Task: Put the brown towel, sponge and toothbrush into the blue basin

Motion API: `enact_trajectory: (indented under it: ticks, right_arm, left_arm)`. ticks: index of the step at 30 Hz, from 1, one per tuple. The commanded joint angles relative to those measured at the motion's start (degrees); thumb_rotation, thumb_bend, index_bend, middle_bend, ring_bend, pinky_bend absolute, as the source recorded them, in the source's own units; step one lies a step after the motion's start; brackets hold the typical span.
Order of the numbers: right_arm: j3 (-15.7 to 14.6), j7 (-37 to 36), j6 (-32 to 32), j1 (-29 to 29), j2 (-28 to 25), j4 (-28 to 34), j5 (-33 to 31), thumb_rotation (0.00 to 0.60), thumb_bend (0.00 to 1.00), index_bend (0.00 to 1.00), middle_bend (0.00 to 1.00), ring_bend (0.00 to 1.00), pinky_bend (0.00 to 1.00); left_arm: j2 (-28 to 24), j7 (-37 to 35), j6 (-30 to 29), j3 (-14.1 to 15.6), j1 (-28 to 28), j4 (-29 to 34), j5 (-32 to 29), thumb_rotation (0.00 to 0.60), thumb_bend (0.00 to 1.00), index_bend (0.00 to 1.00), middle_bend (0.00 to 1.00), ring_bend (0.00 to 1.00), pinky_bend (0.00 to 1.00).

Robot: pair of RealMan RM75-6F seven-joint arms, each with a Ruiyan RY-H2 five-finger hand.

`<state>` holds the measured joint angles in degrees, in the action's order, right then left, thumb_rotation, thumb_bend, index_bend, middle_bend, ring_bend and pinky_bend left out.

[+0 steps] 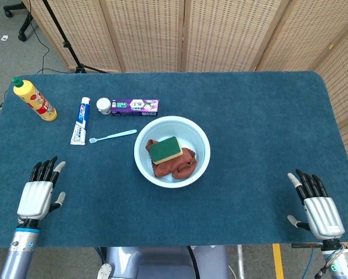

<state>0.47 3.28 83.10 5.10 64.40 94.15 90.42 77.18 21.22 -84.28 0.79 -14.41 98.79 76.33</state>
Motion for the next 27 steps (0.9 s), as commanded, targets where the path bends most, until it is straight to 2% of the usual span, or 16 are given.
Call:
enact_trajectory:
  ticks: [1,7,15,20,27]
  right_arm:
    - [-0.01,-0.04,0.04,-0.02,-0.02,0.03,0.02,0.600,0.10,0.01,0.00,0.00,0.00]
    - [0.04,-0.21,0.25,-0.10,-0.12,0.14,0.00,0.600,0.10,0.01,0.00,0.00,0.00]
    - [-0.04,-0.14,-0.06,0.03,0.01,-0.01,0.03,0.600,0.10,0.01,0.00,0.00,0.00]
    - [-0.07,-0.06,-0.16,0.07,0.12,-0.07,0.02,0.600,0.10,0.01,0.00,0.00,0.00]
    - [0.10,-0.07,-1.12,0.43,0.40,-0.51,-0.77,0.600,0.10,0.01,0.00,0.00,0.00]
  left_arm:
    - [-1.18,0.59,1.69,-1.65,-1.33,1.64,-0.98,0.600,0.35,0.15,0.00,0.00,0.00]
    - [-3.54,3.58,7.50,-6.52,-5.70,4.46,-6.47,0.600,0.35,0.25,0.00,0.00,0.00]
    - [-4.36,8.18,16.23,-13.45,-12.85,4.52,-18.45,0.600,0.35,0.34,0.00,0.00,0.00]
    - [-2.19,11.85,18.18,-16.44,-16.98,0.59,-24.28,0.600,0.35,0.36,0.00,0.00,0.00]
    - [3.04,13.71,19.32,-19.72,-21.81,-8.74,-30.03,0.600,0.38,0.37,0.00,0.00,0.00]
